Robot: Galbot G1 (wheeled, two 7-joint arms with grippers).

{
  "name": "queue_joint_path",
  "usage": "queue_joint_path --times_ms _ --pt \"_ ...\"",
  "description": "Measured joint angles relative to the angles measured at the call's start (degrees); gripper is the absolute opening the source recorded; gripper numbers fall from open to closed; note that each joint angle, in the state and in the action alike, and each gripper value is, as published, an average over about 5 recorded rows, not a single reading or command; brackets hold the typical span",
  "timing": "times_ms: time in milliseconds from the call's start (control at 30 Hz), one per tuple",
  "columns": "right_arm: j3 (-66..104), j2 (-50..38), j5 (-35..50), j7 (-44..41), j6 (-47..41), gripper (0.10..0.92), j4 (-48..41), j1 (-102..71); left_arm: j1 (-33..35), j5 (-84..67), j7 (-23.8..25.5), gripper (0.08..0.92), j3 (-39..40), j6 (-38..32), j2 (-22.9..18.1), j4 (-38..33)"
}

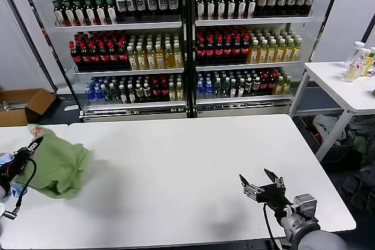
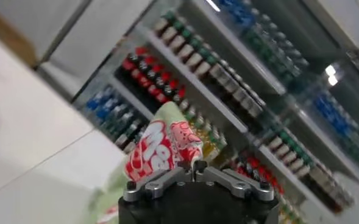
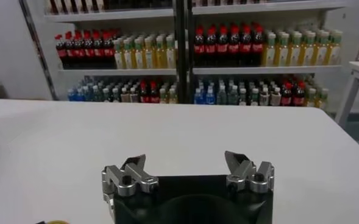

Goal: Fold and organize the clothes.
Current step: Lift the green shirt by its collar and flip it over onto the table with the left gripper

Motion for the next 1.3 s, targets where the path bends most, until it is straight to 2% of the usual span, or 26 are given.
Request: queue_joint_path --times_ms 233,567,767,1000,1100,1300 --pt "0.3 0.6 -0.7 -0.5 0.8 0.823 -0.2 -0.6 -0.2 16.8 -1.1 0.091 11.2 -1.5 0.0 -6.1" --pt "0.4 1.5 -1.8 -1.1 2.0 0.823 -0.3 -0.9 -2.1 40.5 -4.7 0.091 30.7 -2.0 -3.8 -10.4" --pt "1.0 1.5 -1.9 -1.4 2.5 0.822 -0.6 -1.0 -4.2 49.5 -5.9 0.091 40.3 -1.8 -6.7 -10.2" --pt "1.0 1.5 -1.9 -1.6 2.7 0.823 -1.0 -0.7 -8.1 55.2 -7.4 0.091 49.5 -2.0 -11.5 -6.0" --pt "0.7 1.5 -2.0 -1.7 2.8 0.823 -1.2 -0.5 -10.2 56.6 -7.4 0.116 52.4 -2.4 -13.8 -3.6" --pt "0.4 1.2 -1.8 -2.1 3.1 0.823 -1.6 0.2 -13.7 57.4 -5.8 0.273 55.7 -4.5 -17.2 0.0"
